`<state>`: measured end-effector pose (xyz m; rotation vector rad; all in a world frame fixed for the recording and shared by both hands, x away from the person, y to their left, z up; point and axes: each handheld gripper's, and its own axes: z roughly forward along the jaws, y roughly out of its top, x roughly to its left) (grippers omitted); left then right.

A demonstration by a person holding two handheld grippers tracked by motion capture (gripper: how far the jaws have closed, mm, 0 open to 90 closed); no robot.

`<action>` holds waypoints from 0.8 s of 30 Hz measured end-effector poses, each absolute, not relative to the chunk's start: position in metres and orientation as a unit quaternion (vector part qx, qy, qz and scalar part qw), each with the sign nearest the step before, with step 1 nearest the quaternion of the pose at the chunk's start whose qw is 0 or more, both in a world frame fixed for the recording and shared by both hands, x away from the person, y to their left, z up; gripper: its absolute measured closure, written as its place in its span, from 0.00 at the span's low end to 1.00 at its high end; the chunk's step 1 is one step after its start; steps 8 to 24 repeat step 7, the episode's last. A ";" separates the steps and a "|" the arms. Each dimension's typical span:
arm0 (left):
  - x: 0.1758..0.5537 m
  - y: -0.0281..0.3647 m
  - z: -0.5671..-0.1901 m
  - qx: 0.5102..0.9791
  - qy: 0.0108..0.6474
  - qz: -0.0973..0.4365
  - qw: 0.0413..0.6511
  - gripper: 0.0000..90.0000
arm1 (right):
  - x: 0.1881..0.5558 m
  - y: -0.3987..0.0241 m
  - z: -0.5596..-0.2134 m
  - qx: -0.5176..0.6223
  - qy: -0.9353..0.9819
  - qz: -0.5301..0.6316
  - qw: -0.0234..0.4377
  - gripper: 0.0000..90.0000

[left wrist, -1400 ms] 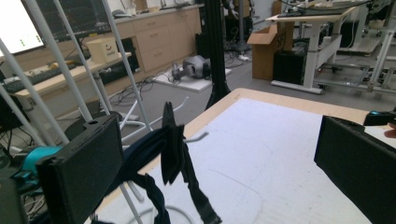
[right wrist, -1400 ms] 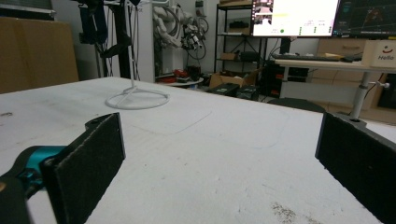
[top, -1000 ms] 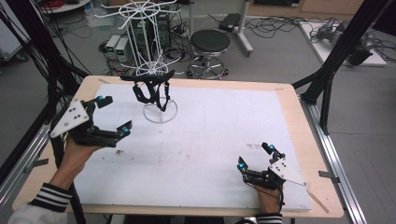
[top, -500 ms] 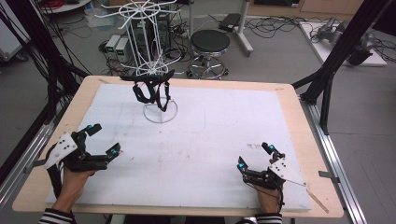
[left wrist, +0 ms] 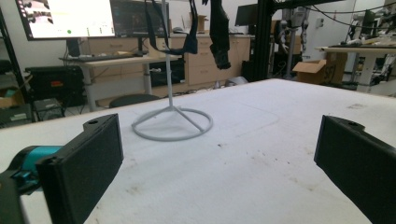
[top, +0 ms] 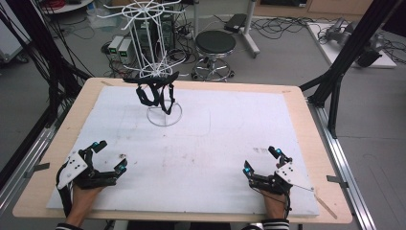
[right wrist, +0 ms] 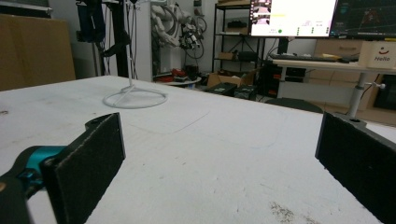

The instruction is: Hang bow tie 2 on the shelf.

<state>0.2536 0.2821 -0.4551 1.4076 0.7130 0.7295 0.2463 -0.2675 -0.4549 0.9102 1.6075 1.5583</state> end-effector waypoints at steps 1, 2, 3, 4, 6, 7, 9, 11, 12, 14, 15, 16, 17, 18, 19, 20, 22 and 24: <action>0.253 0.283 -0.455 0.614 0.314 0.320 0.649 0.02 | 0.246 -0.267 -0.455 0.352 0.622 0.603 0.355 0.01; 0.253 0.284 -0.456 0.612 0.313 0.322 0.651 0.02 | 0.246 -0.267 -0.455 0.351 0.622 0.603 0.356 0.01; 0.253 0.284 -0.456 0.613 0.312 0.321 0.651 0.02 | 0.246 -0.267 -0.455 0.352 0.622 0.602 0.356 0.01; 0.253 0.283 -0.456 0.614 0.311 0.320 0.651 0.02 | 0.246 -0.267 -0.455 0.351 0.622 0.603 0.356 0.01; 0.253 0.282 -0.456 0.616 0.311 0.322 0.648 0.02 | 0.246 -0.267 -0.455 0.351 0.622 0.602 0.357 0.01; 0.252 0.282 -0.456 0.616 0.311 0.322 0.648 0.02 | 0.246 -0.267 -0.455 0.350 0.622 0.603 0.357 0.01; 0.252 0.282 -0.456 0.616 0.311 0.322 0.648 0.02 | 0.246 -0.267 -0.455 0.350 0.622 0.603 0.357 0.01; 0.252 0.282 -0.456 0.616 0.311 0.322 0.648 0.02 | 0.246 -0.267 -0.455 0.350 0.622 0.603 0.357 0.01; 0.252 0.282 -0.456 0.616 0.311 0.322 0.648 0.02 | 0.246 -0.267 -0.455 0.350 0.622 0.603 0.357 0.01; 0.252 0.282 -0.456 0.616 0.311 0.322 0.648 0.02 | 0.246 -0.267 -0.455 0.350 0.622 0.603 0.357 0.01; 0.252 0.282 -0.456 0.616 0.311 0.322 0.648 0.02 | 0.246 -0.267 -0.455 0.350 0.622 0.603 0.357 0.01; 0.252 0.282 -0.456 0.616 0.311 0.322 0.648 0.02 | 0.246 -0.267 -0.455 0.350 0.622 0.603 0.357 0.01; 0.252 0.282 -0.456 0.616 0.311 0.322 0.648 0.02 | 0.246 -0.267 -0.455 0.350 0.622 0.603 0.357 0.01; 0.252 0.282 -0.456 0.616 0.311 0.322 0.648 0.02 | 0.246 -0.267 -0.455 0.350 0.622 0.603 0.357 0.01; 0.252 0.282 -0.456 0.616 0.311 0.322 0.648 0.02 | 0.246 -0.267 -0.455 0.350 0.622 0.603 0.357 0.01; 0.252 0.282 -0.456 0.616 0.311 0.322 0.648 0.02 | 0.246 -0.267 -0.455 0.350 0.622 0.603 0.357 0.01; 0.252 0.282 -0.456 0.616 0.311 0.322 0.648 0.02 | 0.246 -0.267 -0.455 0.350 0.622 0.603 0.357 0.01; 0.252 0.282 -0.456 0.616 0.311 0.322 0.648 0.02 | 0.246 -0.267 -0.455 0.350 0.622 0.603 0.357 0.01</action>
